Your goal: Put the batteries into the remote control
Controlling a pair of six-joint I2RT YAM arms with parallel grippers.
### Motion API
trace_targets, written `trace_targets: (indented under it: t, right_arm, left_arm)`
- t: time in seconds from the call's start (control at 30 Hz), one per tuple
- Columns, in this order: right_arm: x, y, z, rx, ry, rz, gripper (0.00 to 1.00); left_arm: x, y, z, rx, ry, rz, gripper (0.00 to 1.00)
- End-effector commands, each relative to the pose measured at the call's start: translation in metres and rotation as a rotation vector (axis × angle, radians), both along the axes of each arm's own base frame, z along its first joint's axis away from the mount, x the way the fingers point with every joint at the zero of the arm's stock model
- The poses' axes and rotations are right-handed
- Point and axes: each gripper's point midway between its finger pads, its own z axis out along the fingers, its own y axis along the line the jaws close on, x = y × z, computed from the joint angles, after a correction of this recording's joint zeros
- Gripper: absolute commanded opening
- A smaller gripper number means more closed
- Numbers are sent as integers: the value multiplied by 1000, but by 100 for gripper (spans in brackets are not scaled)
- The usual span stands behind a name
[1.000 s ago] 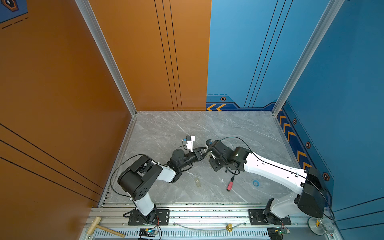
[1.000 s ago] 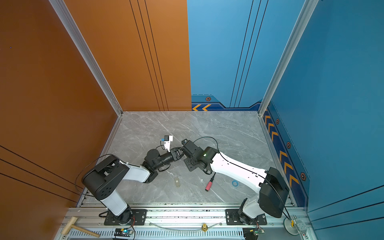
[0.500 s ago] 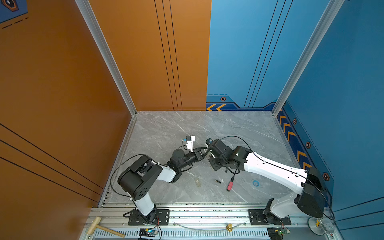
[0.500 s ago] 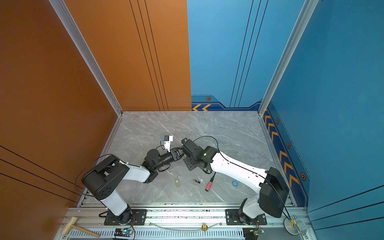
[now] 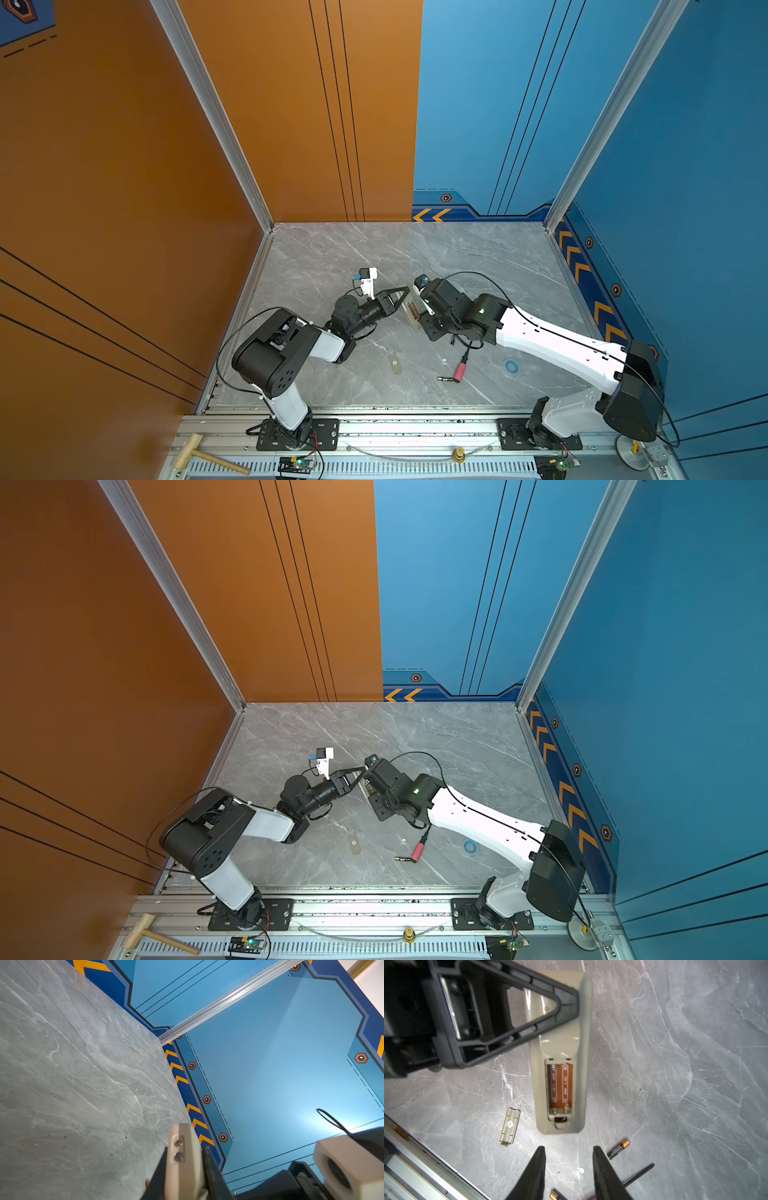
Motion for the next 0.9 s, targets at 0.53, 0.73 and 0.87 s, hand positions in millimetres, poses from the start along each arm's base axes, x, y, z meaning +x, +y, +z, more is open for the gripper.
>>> trace_targets:
  t: [0.53,0.73,0.87]
  right_arm:
    - [-45,-42,-49,-84,245,-50,51]
    - [-71,-46,-65,-167,322,2,53]
    - [-81,-44,-79,-208,363,30,53]
  left_arm:
    - [-22,34,12,-7,-54,-16,0]
    - [-31,57,14,-15,-44,-5,0]
    - [-34,65,14,-14,-39,4,0]
